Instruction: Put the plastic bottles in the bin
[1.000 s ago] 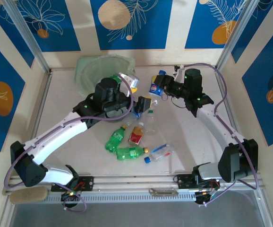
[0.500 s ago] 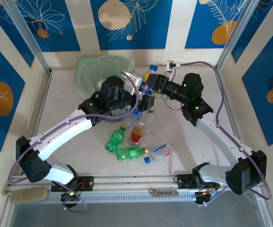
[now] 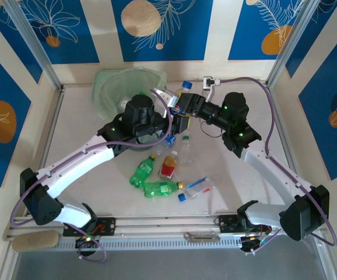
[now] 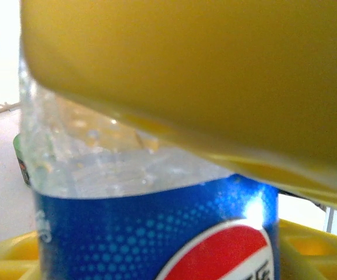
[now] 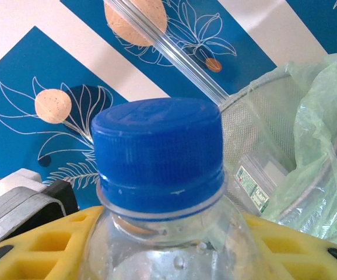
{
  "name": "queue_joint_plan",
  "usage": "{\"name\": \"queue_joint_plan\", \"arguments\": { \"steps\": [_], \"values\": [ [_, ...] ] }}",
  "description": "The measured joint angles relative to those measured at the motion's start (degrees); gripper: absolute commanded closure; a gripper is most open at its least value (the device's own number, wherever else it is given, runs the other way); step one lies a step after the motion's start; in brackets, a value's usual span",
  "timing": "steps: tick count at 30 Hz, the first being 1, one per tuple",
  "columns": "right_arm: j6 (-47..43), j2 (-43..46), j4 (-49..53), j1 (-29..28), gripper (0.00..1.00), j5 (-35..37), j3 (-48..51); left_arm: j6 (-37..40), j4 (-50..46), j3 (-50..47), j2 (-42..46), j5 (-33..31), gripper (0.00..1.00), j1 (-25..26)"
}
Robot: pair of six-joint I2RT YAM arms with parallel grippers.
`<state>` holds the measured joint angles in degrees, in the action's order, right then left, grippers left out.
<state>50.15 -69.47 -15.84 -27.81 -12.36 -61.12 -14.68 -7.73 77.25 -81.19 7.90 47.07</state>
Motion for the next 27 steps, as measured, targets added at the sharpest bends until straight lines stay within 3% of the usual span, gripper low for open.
{"name": "queue_joint_plan", "arguments": {
  "steps": [10, 27],
  "values": [
    [0.7, 0.2, 0.2, 1.0, 0.33, 0.2, 0.8, 0.0, 1.4, -1.3, 0.0, -0.1, 0.42, 0.0],
    [6.9, 5.8, -0.7, 11.1, 0.26, -1.1, 6.7, 2.4, -1.6, -1.2, 0.0, -3.6, 0.42, -4.4]
  ]
}}
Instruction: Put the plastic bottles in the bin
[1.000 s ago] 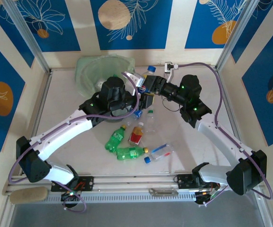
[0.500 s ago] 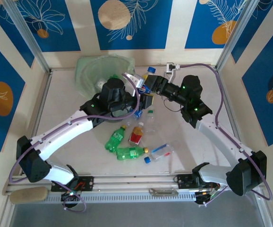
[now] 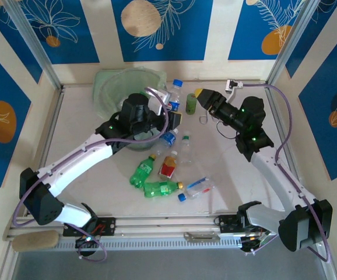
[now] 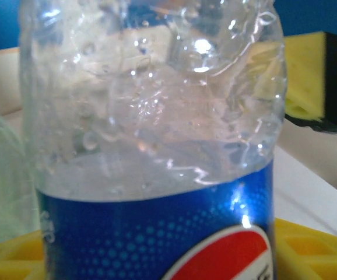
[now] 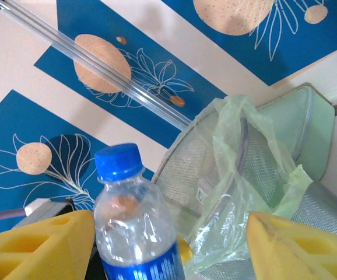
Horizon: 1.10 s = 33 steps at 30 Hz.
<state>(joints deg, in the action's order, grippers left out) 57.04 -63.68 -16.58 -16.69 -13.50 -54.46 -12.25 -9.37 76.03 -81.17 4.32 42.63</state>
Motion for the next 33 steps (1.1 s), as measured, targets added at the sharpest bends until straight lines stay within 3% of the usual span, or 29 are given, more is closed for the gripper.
{"name": "queue_joint_plan", "arguments": {
  "steps": [8, 14, 21, 33],
  "values": [
    [0.0, 1.4, 3.6, 2.4, 0.18, 0.2, 3.7, 4.9, -4.7, 4.2, 3.2, -4.0, 0.41, -7.0],
    [-0.1, 1.4, 7.1, 4.1, 0.01, 0.3, 5.1, 6.0, -8.2, 4.5, 4.5, -5.5, 0.41, -14.8],
    [-0.6, 1.3, 9.0, 4.2, 0.01, 0.5, 5.1, 6.0, -14.6, 7.6, 1.2, -5.5, 0.4, -19.6],
    [-0.6, 0.2, 9.9, 4.2, 0.01, 0.4, 5.1, 5.8, -20.7, 10.0, -4.3, -4.2, 0.37, -19.9]
  ]
}}
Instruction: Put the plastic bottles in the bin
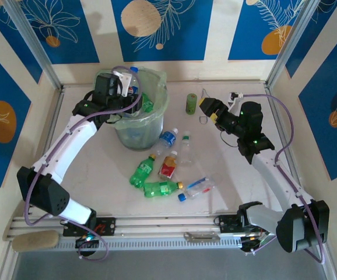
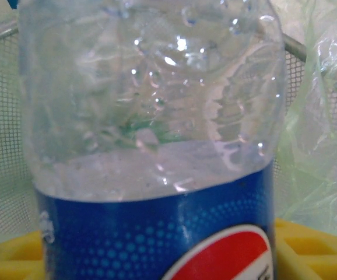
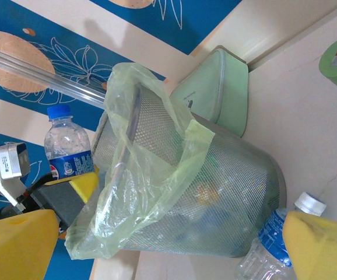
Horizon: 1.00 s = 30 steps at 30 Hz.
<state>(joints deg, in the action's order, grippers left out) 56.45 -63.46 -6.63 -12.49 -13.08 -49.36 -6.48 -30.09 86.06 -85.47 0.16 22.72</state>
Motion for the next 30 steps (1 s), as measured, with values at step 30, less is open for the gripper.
{"name": "queue_joint_plan", "arguments": {
  "steps": [30],
  "values": [
    [-2.6, -1.9, 18.6, -4.4, 0.01, 7.9, -4.4, -6.4, 9.8, -9.9, 17.2, 12.9, 0.0, 3.3]
  ]
}}
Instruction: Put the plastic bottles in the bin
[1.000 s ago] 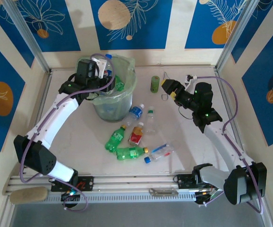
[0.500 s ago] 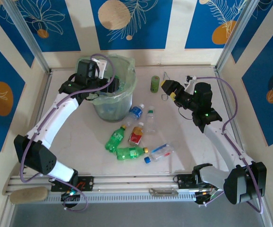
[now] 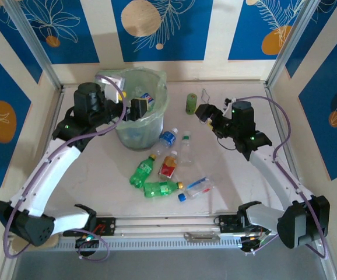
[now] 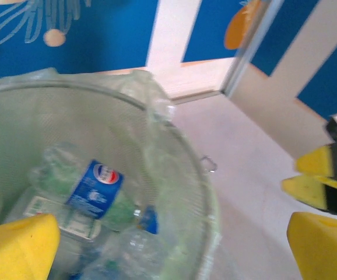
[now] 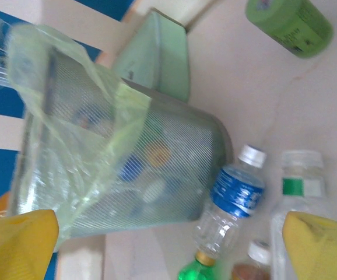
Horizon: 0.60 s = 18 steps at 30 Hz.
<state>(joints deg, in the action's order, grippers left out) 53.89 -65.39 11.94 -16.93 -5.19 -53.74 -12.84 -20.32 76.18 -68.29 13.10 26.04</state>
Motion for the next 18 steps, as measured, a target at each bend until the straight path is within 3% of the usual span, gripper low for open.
{"name": "queue_joint_plan", "arguments": {
  "steps": [7, 13, 18],
  "values": [
    [0.9, 4.9, 15.2, -5.0, 0.01, 8.5, 1.6, -2.6, 6.8, -8.5, 2.9, 2.0, 0.0, 6.7],
    [7.7, 10.3, 25.9, -9.1, 0.0, 14.0, 5.6, -3.8, 13.6, -13.2, 1.1, 2.6, 0.0, 11.7],
    [14.8, 11.5, 31.5, -13.0, 0.0, 14.3, 9.0, -3.9, 17.6, -16.2, 0.9, 2.4, 0.0, 13.8]
  ]
}}
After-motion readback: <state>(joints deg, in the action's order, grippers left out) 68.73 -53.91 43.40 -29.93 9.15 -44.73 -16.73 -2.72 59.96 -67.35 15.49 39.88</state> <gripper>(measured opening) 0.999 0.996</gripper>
